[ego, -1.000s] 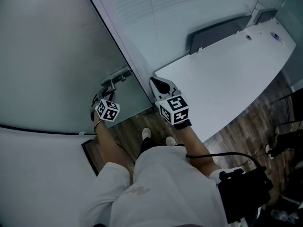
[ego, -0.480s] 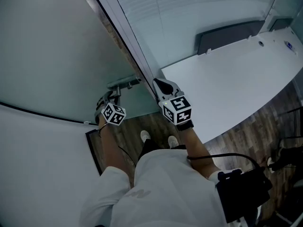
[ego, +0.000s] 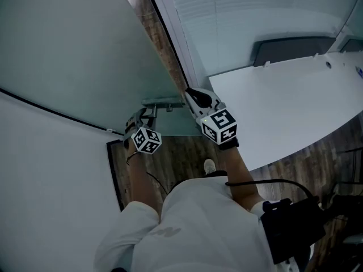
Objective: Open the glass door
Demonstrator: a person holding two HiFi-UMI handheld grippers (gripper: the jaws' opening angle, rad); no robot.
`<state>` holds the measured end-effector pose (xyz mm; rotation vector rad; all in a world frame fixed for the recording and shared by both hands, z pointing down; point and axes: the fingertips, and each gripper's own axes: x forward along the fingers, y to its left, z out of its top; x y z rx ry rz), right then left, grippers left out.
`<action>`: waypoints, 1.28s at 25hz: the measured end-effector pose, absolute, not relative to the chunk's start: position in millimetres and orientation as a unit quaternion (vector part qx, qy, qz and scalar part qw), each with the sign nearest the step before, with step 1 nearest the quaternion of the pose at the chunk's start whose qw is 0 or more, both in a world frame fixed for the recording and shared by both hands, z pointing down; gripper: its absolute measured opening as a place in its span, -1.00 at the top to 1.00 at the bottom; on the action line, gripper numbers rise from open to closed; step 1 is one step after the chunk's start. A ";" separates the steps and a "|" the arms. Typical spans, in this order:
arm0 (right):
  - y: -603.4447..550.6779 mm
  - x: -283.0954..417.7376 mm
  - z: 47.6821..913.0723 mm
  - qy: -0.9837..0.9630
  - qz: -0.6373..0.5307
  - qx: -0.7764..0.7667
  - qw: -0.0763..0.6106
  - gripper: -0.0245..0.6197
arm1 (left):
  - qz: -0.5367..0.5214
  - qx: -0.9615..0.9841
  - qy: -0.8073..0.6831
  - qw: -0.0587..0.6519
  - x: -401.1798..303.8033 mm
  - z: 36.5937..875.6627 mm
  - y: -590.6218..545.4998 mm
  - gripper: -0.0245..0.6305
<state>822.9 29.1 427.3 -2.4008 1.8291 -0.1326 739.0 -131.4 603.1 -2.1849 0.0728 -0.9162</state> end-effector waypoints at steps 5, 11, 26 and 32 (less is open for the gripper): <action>16.8 785.9 417.1 0.669 -0.023 -0.739 0.074 0.64 | -0.352 -0.856 0.015 0.379 706.7 607.0 -122.3 0.44; 17.3 718.5 422.9 0.680 -0.006 -0.732 0.050 0.56 | -0.336 -0.858 0.013 0.387 648.1 610.5 -100.4 0.42; 45.2 573.3 430.0 0.706 -0.037 -0.708 0.011 0.75 | -0.317 -0.868 -0.015 0.382 525.7 615.5 -78.7 0.33; 47.2 547.7 415.7 0.769 -0.061 -0.636 0.014 0.76 | -0.344 -0.854 -0.027 0.389 507.7 600.9 -80.7 0.33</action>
